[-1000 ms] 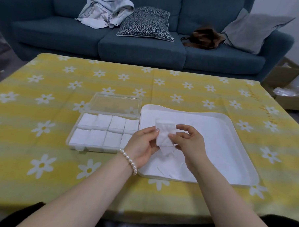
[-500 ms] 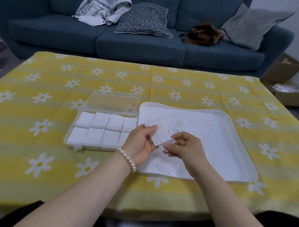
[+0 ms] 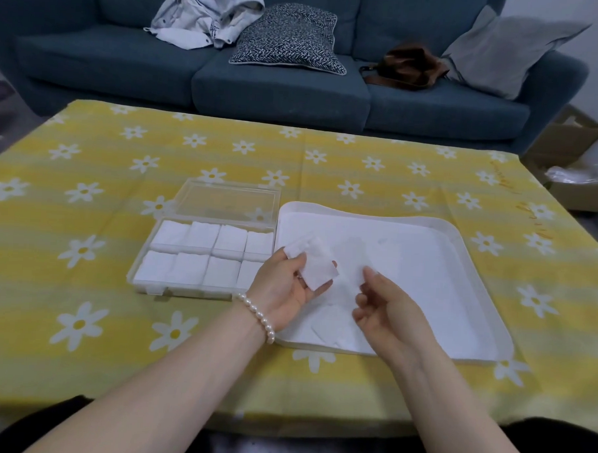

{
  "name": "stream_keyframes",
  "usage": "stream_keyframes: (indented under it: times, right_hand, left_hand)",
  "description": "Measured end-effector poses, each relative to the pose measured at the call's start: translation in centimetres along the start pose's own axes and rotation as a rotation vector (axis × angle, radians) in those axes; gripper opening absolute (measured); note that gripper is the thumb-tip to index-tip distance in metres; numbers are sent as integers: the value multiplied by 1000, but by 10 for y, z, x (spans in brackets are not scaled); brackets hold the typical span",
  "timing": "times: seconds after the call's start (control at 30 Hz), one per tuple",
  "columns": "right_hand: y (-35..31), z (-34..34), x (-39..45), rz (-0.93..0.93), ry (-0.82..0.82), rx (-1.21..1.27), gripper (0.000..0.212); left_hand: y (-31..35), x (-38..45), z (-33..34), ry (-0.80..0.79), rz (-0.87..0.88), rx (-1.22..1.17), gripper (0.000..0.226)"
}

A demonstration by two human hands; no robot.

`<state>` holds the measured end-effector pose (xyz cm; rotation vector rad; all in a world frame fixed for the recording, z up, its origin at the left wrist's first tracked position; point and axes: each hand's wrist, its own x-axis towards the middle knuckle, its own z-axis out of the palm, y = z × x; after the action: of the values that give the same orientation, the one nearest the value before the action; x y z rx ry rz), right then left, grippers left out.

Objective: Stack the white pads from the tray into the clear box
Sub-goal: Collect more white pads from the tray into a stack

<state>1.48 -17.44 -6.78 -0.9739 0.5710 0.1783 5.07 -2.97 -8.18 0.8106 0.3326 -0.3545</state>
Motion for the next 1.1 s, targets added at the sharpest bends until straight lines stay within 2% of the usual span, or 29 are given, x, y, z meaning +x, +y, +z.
stream_keyframes:
  times: [0.17,0.23,0.37,0.43,0.6,0.7,0.77,0.93,1.0,1.07,1.1]
  right_hand:
    - [21,18,-8,2,-61,-83,4]
    - [26,22,-10,13,-76,-104,4]
    - [28,27,-16,52,-145,-242,9]
    - [26,28,-19,32,-169,-363,12]
    - [18,22,-18,-127,-161,-552,20]
    - [9,10,-13,-189,-130,-624,15]
    - [-1,-3,-6,-219,-51,-726,13]
    - [-26,-28,14,-66,66,-1313,30]
    - [-31,-25,17,-266,142,-1384,30]
    - [-33,-12,13,-493,122,-1236,28]
    - [-32,-4,11,-537,77,-1162,28]
  left_hand:
    - [0,-3,1,-60,-60,-70,31]
    - [2,-5,2,-69,-96,-86,41]
    - [8,-9,-1,-127,-148,-113,76]
    - [8,-10,-2,-170,-173,-144,82]
    - [10,-15,1,-225,-181,-166,76]
    - [13,-10,-2,-168,-127,-199,59]
    - [17,-5,-6,-112,-86,-223,48]
    - [16,1,-9,-46,-104,-58,31]
    - [12,-1,-6,-67,-127,-19,29]
    - [7,-2,-3,-102,-129,11,29]
    - [5,-2,-2,-121,-126,13,31]
